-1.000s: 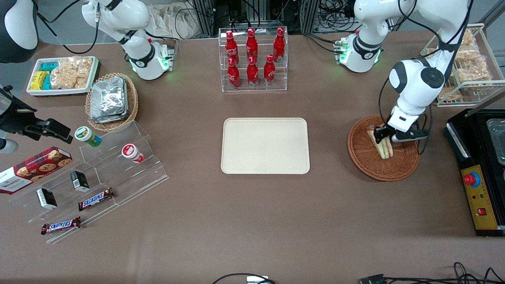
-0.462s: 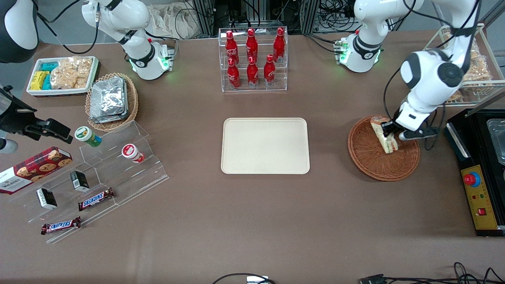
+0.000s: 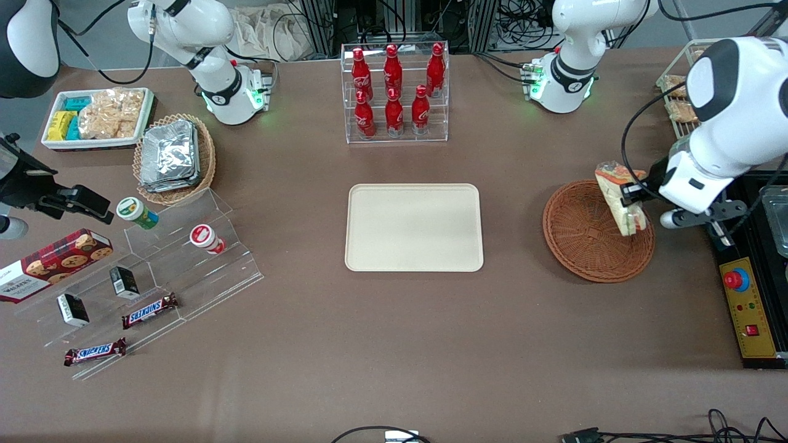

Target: Place sandwich from basket to tray

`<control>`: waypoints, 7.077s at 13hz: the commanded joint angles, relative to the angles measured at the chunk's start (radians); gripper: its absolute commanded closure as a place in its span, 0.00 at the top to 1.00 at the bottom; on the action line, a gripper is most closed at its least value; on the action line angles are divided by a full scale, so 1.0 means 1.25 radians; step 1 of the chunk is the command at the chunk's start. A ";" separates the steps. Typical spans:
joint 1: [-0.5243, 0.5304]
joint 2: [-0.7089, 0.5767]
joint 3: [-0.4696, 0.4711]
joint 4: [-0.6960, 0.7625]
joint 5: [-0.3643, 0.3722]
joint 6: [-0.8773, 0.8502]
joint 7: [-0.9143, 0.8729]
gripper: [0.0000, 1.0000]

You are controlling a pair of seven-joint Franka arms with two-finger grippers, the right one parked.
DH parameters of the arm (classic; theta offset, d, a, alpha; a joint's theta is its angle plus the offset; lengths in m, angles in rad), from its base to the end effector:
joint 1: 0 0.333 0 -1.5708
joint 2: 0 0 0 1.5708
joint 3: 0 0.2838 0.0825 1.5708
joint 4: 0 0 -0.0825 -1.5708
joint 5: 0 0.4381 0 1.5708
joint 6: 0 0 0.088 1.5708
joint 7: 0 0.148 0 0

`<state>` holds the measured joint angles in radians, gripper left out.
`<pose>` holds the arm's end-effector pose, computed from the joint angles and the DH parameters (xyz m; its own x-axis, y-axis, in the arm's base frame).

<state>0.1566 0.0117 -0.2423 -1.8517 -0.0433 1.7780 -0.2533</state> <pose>0.6015 -0.0569 0.4138 0.9800 0.1755 -0.0935 0.1782 -0.9838 0.0215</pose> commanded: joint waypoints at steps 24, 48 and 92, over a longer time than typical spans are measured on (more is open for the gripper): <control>-0.373 0.232 -0.066 -0.276 0.339 0.618 -0.552 0.29; -0.153 0.230 -0.075 0.399 0.043 -0.107 -0.379 1.00; -0.119 0.053 -0.061 0.183 0.049 -0.129 -0.153 1.00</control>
<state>0.0041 0.0543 -0.2946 -1.6456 0.0152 1.6460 -0.4245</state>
